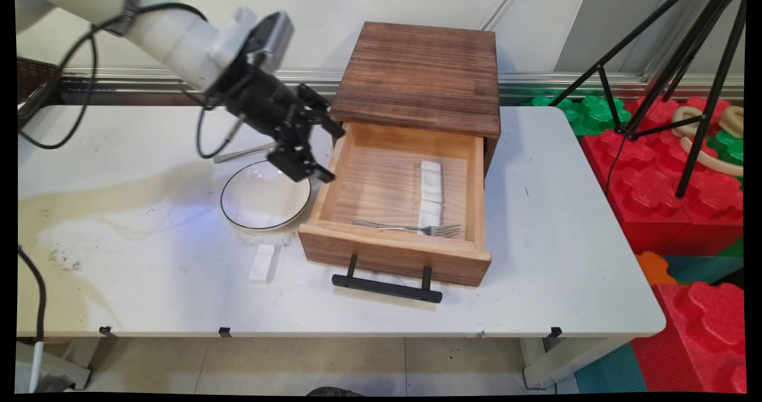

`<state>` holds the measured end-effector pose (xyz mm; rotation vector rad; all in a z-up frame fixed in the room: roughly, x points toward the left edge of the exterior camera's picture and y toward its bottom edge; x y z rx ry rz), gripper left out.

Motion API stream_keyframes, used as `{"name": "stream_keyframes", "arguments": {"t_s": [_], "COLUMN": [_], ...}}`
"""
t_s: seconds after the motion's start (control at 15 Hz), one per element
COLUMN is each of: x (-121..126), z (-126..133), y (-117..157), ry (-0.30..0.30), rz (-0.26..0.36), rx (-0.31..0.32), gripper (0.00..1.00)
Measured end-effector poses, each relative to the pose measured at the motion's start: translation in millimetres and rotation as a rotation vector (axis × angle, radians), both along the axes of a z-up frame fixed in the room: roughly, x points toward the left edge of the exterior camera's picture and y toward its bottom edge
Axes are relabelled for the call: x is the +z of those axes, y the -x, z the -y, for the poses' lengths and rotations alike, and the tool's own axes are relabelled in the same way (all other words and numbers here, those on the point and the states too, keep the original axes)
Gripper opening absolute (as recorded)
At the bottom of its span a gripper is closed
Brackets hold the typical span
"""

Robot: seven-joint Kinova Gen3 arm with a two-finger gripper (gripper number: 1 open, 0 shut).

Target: Pick up the knife from the left of the white plate

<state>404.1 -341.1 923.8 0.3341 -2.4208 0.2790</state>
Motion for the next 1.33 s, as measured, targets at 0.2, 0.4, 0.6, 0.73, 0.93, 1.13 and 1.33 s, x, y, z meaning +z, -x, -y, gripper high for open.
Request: {"name": "stream_keyframes", "arguments": {"t_s": [0.2,0.4,0.6,0.73,0.93,1.13,1.33], "x": [7.9,14.5,18.1,15.3,3.3,-15.9,-34.1], "z": [-11.1,-21.1,-25.7,-25.4,-21.1,-12.0,-0.3], "y": [-20.5,-40.6,-59.9,-74.4,-95.3,-116.3,-135.4], "ry": [-0.014,-0.029,-0.035,-0.041,-0.052,-0.068,-0.081], "rz": [0.014,0.029,0.050,0.076,0.119,0.164,0.204], "rx": [0.015,0.034,0.065,0.094,0.135,0.175,0.221], "gripper": [1.00,1.00,1.00,1.00,1.00,1.00,1.00]}}
